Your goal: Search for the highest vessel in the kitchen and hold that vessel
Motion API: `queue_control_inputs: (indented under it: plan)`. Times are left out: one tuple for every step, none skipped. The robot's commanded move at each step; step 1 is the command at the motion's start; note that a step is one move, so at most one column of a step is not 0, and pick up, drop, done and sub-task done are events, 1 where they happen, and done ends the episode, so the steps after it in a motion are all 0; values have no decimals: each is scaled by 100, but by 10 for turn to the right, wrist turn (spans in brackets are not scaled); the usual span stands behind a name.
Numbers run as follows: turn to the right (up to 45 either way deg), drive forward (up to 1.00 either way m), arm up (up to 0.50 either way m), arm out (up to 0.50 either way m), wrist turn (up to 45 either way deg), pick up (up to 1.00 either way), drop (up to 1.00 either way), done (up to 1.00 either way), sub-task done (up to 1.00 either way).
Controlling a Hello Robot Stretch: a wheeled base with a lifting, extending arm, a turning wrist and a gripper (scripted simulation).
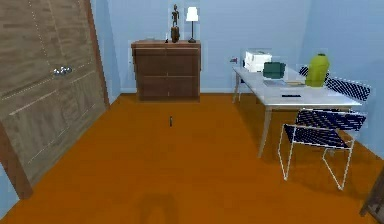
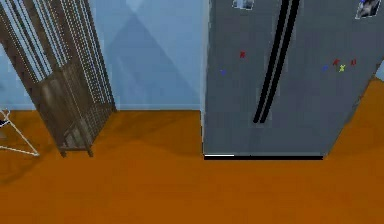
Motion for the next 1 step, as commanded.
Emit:
queue_control_inputs:
  plan:
    - [-450,0,0,0,0,0,0,0,0]
